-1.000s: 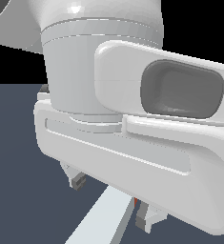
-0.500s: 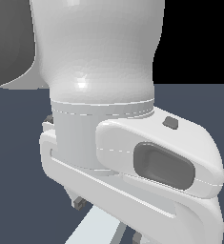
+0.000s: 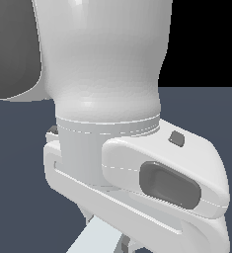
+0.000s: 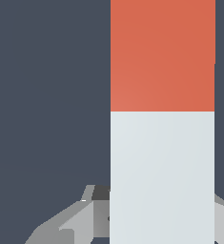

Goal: Insert the peg into the horizontal hole in a box.

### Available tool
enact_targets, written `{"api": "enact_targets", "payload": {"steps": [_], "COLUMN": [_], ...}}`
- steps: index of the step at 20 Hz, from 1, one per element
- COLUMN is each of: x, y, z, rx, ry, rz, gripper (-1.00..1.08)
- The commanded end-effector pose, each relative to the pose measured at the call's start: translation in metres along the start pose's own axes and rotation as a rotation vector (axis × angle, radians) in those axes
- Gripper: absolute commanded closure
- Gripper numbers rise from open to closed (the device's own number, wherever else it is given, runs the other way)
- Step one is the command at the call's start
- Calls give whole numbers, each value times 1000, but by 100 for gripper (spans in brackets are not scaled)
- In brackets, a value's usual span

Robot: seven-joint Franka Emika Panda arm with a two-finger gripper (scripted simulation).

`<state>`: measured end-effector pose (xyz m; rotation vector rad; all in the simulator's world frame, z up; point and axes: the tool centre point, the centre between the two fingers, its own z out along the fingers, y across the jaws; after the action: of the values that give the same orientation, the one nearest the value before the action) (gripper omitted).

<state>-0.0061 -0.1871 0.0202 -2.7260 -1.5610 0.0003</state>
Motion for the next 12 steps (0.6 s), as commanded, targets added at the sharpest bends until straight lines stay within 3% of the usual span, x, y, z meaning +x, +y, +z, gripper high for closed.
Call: {"api": "enact_targets", "payload": {"steps": [1, 7, 12], "x": [0, 3, 31], "y": [0, 0, -3], "z": [0, -1, -8], "rx": [0, 0, -1], "ry": [0, 0, -1], "rz": [0, -6, -68], "gripper": [108, 108, 108]}}
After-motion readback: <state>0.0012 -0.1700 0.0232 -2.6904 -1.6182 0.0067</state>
